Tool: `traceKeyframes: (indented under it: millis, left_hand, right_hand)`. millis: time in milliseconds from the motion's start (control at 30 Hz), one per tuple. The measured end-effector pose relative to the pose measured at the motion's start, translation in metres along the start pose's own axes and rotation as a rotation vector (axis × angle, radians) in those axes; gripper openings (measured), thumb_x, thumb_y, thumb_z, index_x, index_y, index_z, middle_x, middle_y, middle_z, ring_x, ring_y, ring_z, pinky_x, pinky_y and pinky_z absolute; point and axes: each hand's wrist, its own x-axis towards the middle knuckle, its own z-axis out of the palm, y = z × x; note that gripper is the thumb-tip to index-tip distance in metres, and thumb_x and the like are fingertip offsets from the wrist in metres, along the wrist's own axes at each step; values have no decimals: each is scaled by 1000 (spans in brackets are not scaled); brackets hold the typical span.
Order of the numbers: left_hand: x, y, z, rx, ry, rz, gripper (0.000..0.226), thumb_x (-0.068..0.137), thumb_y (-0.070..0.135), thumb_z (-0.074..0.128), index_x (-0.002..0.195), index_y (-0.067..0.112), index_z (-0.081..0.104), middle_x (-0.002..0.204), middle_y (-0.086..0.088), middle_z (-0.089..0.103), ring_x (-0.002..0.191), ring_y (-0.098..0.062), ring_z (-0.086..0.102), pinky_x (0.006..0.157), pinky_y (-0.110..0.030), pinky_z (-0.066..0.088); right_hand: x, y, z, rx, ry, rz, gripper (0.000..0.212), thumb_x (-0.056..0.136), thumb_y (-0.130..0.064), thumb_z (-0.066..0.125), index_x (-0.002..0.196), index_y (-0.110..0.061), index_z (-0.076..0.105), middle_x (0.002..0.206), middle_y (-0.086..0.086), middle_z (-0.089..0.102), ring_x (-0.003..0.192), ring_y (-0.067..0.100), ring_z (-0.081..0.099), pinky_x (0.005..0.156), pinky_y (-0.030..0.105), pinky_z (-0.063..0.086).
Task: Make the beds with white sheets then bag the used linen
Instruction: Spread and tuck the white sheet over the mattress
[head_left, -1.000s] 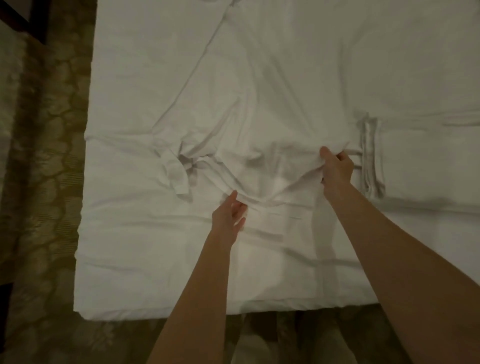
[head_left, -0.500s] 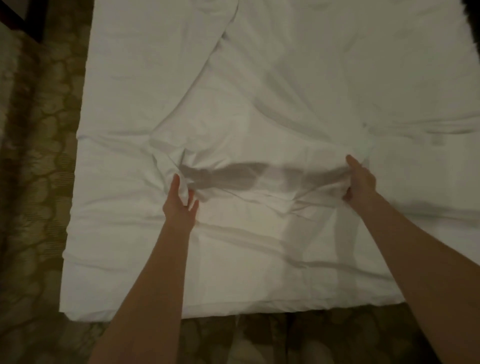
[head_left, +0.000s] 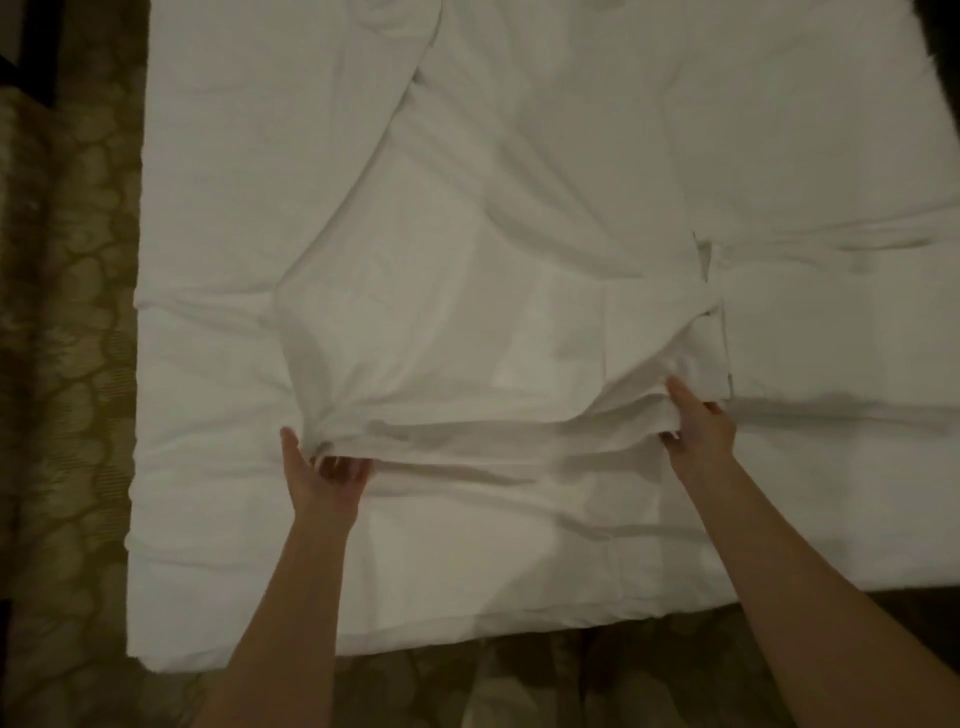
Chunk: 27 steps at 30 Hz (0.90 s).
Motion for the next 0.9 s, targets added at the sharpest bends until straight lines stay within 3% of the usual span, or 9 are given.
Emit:
traceKeyframes:
  millis: [67,167,233,333,500,600,700,800,900]
  left_hand:
    - [-10,-20,-1,-76,-126,-65,67,75,66,59,122,18,58,115,-7,63,102,-27,60,98,-50,42]
    - [-26,-66,26,10,-240,-215,75,69,64,60,129,18,57,117,-6,64,98,-24,61,82,-40,48]
    - [-37,-98,54,77,-252,-288,62,85,53,54,135,16,54,127,-7,61,102,-22,62,79,-33,51]
    - [-43,-132,91,36,-217,-311,69,73,39,70,135,14,55,132,-8,61,119,-26,59,92,-38,52]
    - [-43,-163,115,51,-109,-216,48,84,19,71,129,6,59,125,-14,64,102,-29,67,65,-39,61]
    - [-51,-168,114,95,-12,-146,35,88,17,70,117,0,63,111,-14,69,82,-25,69,48,-29,55]
    - [-55,-170,109,60,-14,-120,40,87,20,71,120,1,62,115,-14,69,90,-26,69,54,-32,59]
    - [-64,-181,111,21,-81,-192,46,87,28,69,125,3,61,121,-14,66,103,-28,67,65,-35,61]
    - [-80,-202,126,49,-94,-242,37,85,23,72,117,5,65,120,-13,67,107,-28,66,81,-38,59]
  right_hand:
    - [-1,4,-5,52,-21,85,12,88,-8,67,98,-10,62,104,4,64,83,18,62,81,42,53]
    - [-2,11,-7,84,-6,122,10,88,-6,66,95,-12,62,95,4,64,86,21,63,80,38,53]
    - [3,11,-6,-15,142,-63,13,86,-4,65,96,-11,59,92,4,61,88,21,58,75,30,49]
    - [8,-2,0,-179,293,-546,32,80,-2,67,107,-10,51,106,8,50,92,19,51,79,26,44]
    - [1,-19,42,-933,-175,-981,40,80,-11,66,119,-14,59,136,3,46,120,25,46,99,24,32]
    - [-2,-17,64,-1536,-567,-962,47,94,-31,51,139,-21,43,150,-1,34,126,27,43,103,41,37]
    - [3,-25,59,-1898,-474,-875,48,98,-43,38,137,-14,43,144,8,40,123,31,45,99,41,34]
    - [14,-39,28,-1882,-289,-814,51,99,-43,36,128,-6,53,136,14,49,117,34,51,95,40,37]
    - [15,-40,-13,-1503,-193,-625,44,95,-43,40,103,-7,65,106,14,64,100,31,59,83,35,44]
